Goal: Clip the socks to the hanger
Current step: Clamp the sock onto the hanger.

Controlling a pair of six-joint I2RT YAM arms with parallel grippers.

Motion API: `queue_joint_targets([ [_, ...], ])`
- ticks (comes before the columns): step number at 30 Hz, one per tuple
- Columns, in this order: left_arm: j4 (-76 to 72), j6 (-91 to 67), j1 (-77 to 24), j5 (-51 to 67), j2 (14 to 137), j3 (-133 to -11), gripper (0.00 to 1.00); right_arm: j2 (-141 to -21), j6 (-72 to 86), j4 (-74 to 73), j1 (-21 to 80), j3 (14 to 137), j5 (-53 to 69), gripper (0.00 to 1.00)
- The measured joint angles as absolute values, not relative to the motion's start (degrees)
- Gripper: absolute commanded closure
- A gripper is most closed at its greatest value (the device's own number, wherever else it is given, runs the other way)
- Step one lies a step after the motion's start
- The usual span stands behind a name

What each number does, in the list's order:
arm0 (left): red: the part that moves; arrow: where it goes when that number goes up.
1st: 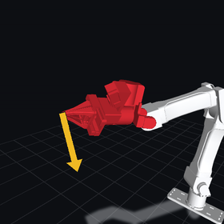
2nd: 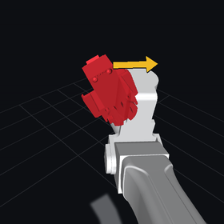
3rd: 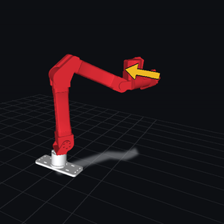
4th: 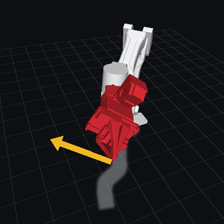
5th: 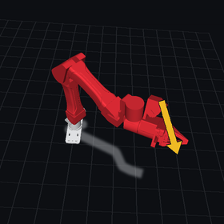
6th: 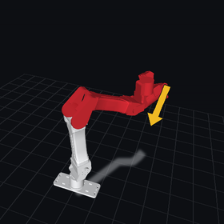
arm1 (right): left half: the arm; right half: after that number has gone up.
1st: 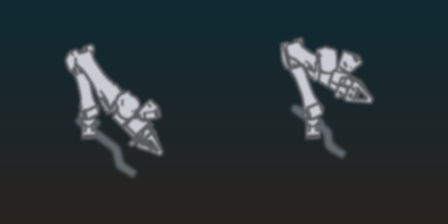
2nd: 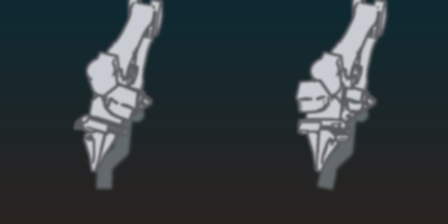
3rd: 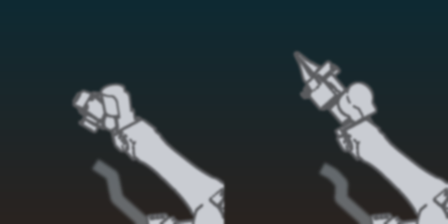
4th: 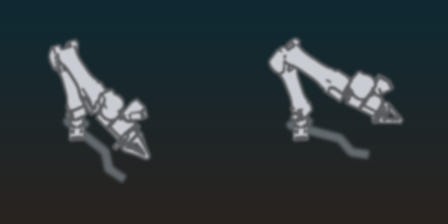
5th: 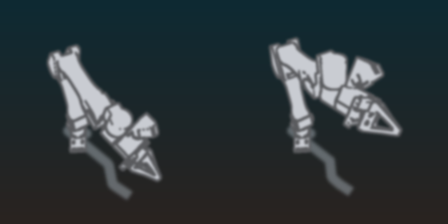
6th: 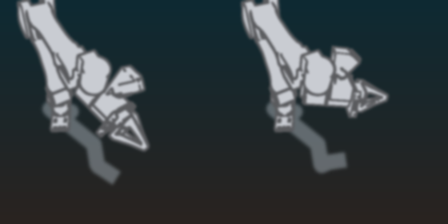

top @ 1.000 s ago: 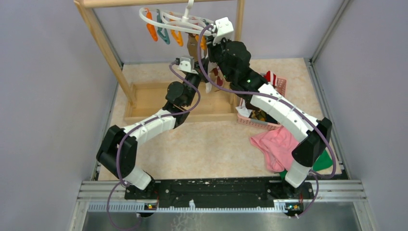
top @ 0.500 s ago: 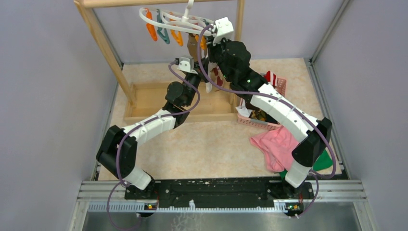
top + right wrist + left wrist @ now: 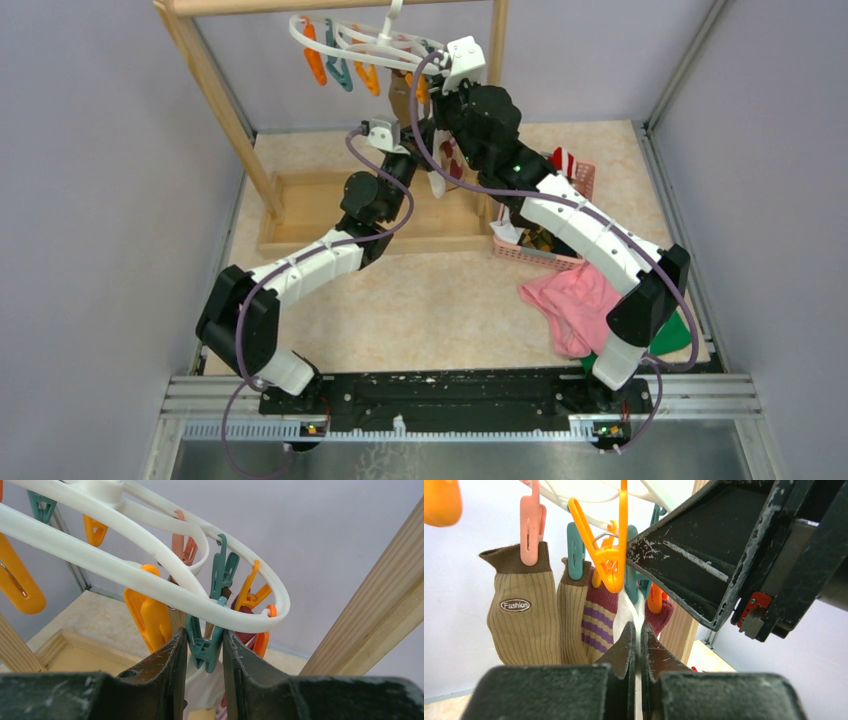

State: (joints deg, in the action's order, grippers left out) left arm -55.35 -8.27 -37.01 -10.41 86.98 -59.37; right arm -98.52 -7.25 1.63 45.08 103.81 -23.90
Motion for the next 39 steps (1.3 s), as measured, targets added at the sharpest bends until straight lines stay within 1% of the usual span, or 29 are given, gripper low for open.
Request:
queue_joint_targets([
  [14, -56.12, -9.8, -37.1, -9.96, 85.95, -59.37, 1.0, -98.52, -7.2, 1.63, 45.08, 103.81, -23.9, 0.99],
  [16, -56.14, -10.39, -37.12, -9.63, 85.95, -59.37, 1.0, -98.52, -7.18, 1.65, 45.08, 103.81, -23.88, 0.95],
  [21, -56.14, -11.11, -37.12, -9.23, 85.95, -59.37, 1.0, -98.52, -6.76, 1.67, 45.08, 103.81, -23.86, 0.7],
  [23, -56.14, -11.29, -37.15, -9.23, 85.95, -59.37, 1.0, -98.52, -6.57, 1.65, 45.08, 103.81, -23.86, 0.63],
  [25, -56.14, -11.46, -37.15, -9.26, 85.95, -59.37, 1.0, -98.52, -6.35, 1.65, 45.08, 103.81, -23.83, 0.59],
  [31, -56.14, -11.86, -37.15, -9.45, 85.95, -59.37, 1.0, -98.52, -6.28, 1.63, 44.91, 103.81, -23.83, 0.54],
  [33, -56.14, -11.9, -37.15, -9.47, 85.95, -59.37, 0.95, -98.52, -6.28, 1.61, 44.84, 103.79, -23.86, 0.53],
  [35, -56.14, -11.92, -37.15, -9.47, 85.95, -59.37, 0.88, -98.45, -6.28, 1.61, 44.84, 103.66, -23.83, 0.52],
  [39, -56.14, -12.12, -37.15, -9.47, 85.95, -59.37, 0.7, -97.56, -6.31, 0.67, 44.82, 102.63, -23.81, 0.51],
])
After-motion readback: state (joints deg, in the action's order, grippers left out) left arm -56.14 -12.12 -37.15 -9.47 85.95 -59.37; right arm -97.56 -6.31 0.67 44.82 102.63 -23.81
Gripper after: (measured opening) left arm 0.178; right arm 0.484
